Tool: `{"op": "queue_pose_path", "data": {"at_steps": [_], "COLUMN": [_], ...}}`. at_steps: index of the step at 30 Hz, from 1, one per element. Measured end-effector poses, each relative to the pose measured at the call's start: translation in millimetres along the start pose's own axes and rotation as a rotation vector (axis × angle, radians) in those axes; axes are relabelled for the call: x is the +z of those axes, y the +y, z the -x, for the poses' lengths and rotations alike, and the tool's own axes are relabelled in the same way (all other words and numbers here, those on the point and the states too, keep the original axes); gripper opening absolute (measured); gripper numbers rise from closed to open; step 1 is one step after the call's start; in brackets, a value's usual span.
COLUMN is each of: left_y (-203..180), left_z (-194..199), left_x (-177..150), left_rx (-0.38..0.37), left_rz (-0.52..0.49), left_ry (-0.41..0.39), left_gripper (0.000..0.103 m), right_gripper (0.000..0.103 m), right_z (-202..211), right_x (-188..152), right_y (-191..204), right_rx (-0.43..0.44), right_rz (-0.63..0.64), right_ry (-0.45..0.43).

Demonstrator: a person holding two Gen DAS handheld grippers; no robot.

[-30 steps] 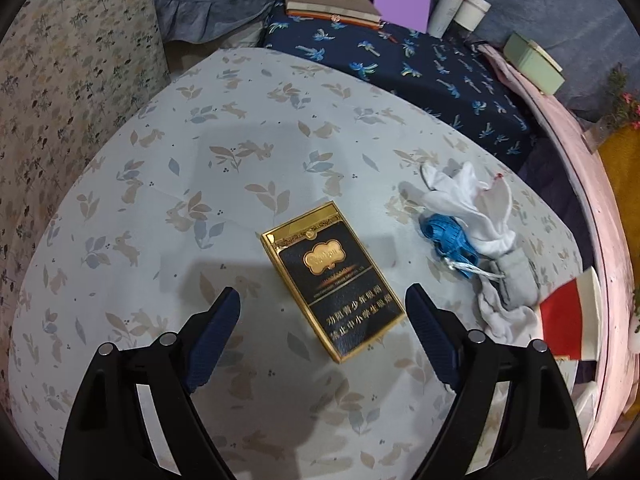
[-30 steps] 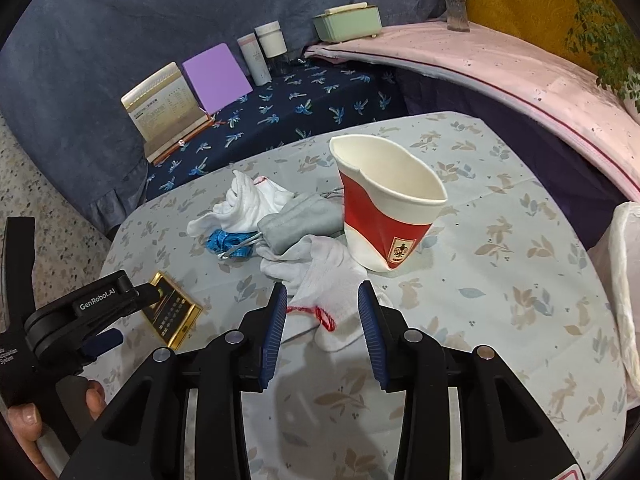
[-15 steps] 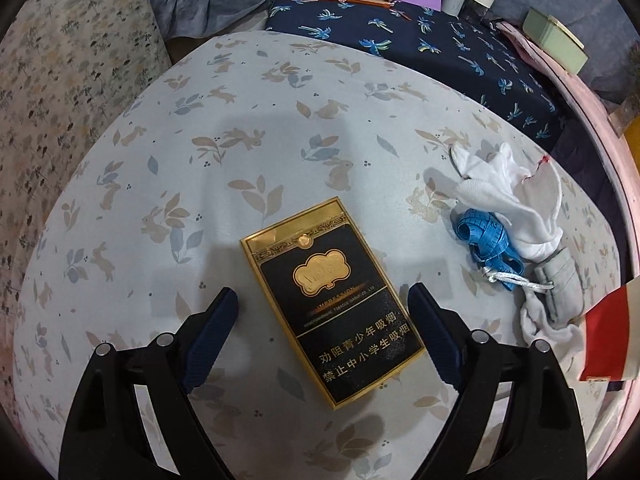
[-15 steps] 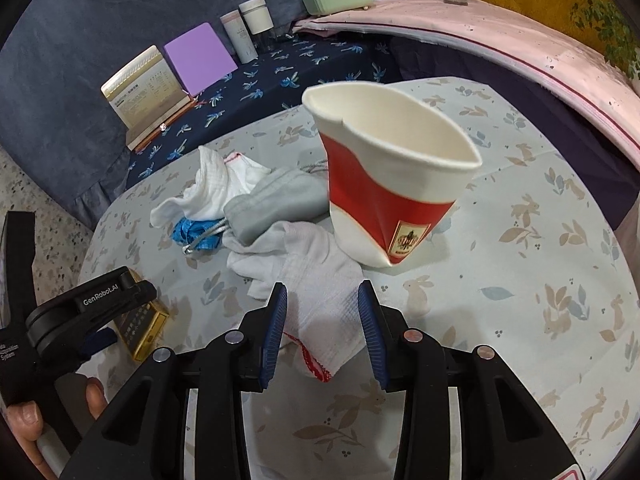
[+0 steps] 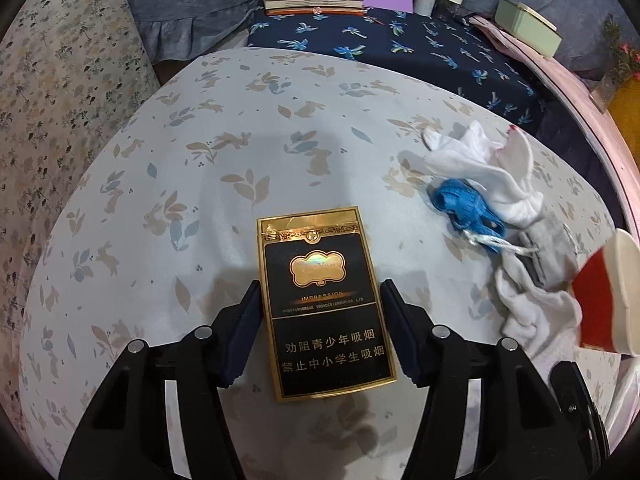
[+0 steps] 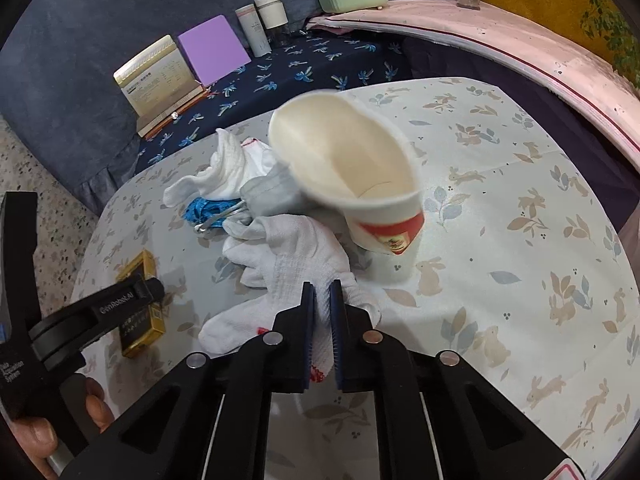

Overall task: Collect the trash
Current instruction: 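Carry the cigarette box and white glove to the wastebasket and open both grippers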

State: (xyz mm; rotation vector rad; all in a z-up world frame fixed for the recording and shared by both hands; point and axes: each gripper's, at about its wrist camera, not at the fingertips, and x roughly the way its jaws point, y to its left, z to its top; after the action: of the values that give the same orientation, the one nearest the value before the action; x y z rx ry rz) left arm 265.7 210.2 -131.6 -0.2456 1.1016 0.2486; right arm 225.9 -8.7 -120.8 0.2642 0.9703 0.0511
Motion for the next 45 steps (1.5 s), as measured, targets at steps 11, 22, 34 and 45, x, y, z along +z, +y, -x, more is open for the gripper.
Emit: {"op": "queue_pose_path", "data": {"at_steps": [11,22,34,45], "left_y": [-28,-68,-133,-211], "left_z": [42,102,163,198], "left_x": [-25,-54,-100,-152], "left_rx": [-0.083,-0.164,-0.229,-0.299], "left_rz": [-0.068,-0.16,-0.312,-0.49], "left_ry": [-0.027,-0.087,-0.162,-0.201], "left_gripper": [0.056,0.056,0.056,0.056], "right_gripper": [0.007,0.008,0.008,0.008], "right_z": [58,134,205,251], "right_x": [0,1,-12,-37], "right_y": [-3,-23,-86,-167], "right_rx": [0.033,0.048,0.0,-0.096], "right_rz": [-0.017,-0.052,-0.139,-0.261], "right_ry": [-0.098,-0.236,-0.352,-0.424]}}
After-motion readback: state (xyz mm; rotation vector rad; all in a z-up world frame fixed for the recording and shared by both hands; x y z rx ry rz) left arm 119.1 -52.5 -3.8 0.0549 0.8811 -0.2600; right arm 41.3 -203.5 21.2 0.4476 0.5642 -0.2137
